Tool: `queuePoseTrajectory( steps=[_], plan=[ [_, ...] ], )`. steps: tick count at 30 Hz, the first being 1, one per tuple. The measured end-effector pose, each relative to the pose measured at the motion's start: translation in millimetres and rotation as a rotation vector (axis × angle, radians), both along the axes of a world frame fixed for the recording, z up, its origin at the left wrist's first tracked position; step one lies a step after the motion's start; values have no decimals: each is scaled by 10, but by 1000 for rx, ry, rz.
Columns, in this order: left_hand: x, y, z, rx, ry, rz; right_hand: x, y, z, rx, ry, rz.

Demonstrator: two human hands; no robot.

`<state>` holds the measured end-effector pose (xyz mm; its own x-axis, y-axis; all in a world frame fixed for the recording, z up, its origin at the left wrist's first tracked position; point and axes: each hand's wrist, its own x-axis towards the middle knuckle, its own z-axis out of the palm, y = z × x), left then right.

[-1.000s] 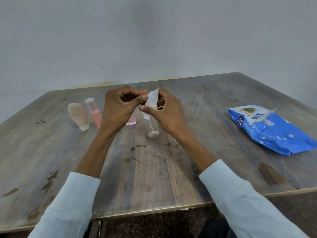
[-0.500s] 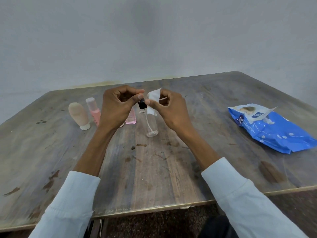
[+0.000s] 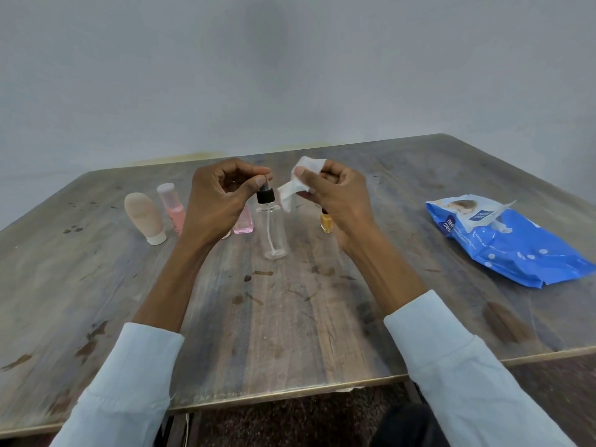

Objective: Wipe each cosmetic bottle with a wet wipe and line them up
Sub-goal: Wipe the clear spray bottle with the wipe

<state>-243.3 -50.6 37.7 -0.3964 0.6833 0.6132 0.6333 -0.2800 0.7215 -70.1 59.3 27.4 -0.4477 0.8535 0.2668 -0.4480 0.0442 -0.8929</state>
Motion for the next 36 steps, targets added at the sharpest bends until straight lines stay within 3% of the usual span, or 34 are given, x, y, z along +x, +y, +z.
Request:
queuePoseTrajectory(
  steps=[5,14,24,36],
  plan=[
    [-16,-58,48,-32,-38,-86,23,62,-19,6,-33,-107],
    [-155,-115,54,-40,-62,-61,-47,12,-40,31,-176,60],
    [-184,-86,20,23,-96,-105,-26,19,-21,40,-229,17],
    [-151,-99,31,-41,-91,-183,-139,-105,-63,317,-374,-8]
  ],
)
